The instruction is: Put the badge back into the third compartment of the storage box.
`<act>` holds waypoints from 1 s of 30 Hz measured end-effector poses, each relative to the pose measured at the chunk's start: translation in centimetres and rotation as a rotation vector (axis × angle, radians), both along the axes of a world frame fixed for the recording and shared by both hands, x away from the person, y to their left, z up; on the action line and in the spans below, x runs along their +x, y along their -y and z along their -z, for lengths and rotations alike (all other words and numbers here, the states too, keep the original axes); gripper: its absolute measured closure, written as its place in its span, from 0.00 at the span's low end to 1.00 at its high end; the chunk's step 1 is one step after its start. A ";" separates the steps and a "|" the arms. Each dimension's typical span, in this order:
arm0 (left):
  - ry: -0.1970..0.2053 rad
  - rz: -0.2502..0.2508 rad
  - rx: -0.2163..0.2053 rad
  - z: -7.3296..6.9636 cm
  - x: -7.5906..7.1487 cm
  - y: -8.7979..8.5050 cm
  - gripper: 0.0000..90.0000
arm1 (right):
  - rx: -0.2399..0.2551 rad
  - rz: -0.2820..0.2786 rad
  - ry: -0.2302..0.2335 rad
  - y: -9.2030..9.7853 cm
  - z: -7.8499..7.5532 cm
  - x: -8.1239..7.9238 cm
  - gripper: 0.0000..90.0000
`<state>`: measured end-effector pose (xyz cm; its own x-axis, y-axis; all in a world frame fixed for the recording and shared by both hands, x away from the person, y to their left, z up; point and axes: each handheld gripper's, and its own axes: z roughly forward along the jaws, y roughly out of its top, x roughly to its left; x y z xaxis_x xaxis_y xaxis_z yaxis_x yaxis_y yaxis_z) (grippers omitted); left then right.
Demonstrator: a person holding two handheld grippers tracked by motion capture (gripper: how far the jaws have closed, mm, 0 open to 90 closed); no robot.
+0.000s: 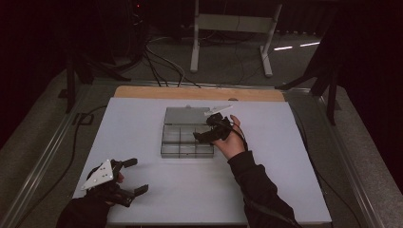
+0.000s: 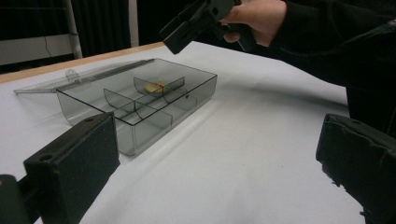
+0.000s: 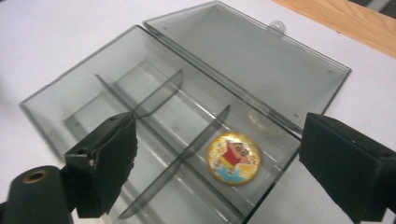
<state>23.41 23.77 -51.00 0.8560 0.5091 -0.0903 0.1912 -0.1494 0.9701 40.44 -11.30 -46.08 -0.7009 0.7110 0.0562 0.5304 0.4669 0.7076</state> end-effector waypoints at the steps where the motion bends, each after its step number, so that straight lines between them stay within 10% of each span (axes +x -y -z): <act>1: 0.000 0.000 -0.001 0.0 0.0 0.0 0.00 | 0.002 -0.006 0.002 0.1 -0.1 -0.1 0.11; 15: -0.008 -0.004 -0.002 0.1 0.2 0.2 0.00 | 0.101 -0.070 0.080 2.3 -2.0 -2.0 0.00; 30: -0.008 -0.005 0.001 0.1 0.1 0.1 0.00 | 0.104 -0.062 0.117 5.8 -2.5 -4.7 0.00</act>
